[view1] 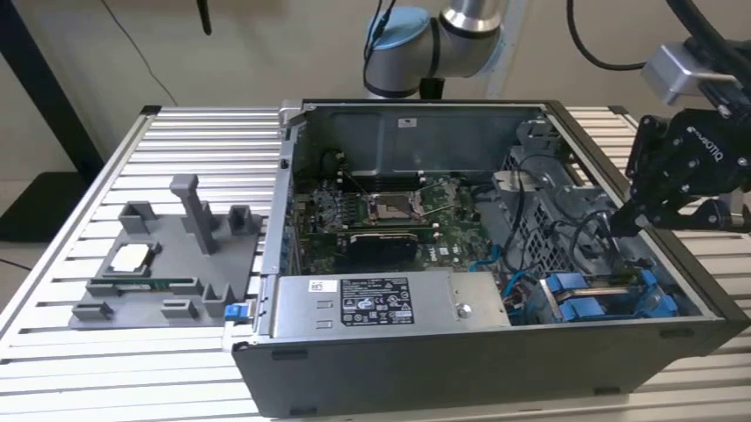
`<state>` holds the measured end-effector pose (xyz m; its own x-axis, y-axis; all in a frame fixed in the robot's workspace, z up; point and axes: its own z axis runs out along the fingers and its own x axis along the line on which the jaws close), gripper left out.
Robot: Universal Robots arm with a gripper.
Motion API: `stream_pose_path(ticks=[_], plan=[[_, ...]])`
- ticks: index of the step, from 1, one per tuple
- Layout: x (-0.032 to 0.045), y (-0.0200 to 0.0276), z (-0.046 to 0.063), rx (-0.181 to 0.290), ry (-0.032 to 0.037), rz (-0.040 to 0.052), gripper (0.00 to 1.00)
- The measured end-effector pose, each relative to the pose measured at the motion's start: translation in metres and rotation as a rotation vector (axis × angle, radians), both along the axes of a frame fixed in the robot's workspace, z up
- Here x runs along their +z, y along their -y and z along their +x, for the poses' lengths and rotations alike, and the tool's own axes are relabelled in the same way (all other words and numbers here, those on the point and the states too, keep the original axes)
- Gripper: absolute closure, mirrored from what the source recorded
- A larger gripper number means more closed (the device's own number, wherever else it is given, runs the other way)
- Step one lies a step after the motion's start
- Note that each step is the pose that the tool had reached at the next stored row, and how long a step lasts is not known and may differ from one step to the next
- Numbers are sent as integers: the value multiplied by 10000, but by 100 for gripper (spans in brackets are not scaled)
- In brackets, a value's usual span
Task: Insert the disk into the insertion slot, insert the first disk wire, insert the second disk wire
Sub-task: 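Insert the second disk wire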
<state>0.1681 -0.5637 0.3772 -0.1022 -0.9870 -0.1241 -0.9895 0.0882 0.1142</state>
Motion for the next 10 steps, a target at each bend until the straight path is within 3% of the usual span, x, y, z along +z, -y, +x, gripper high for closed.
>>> stream_pose_path(ticks=[2,6,10], plan=[[2,0,-57,0,-35,-3,84],[-18,9,-156,-1,-34,0,84],[-71,133,-169,16,-31,43,84]])
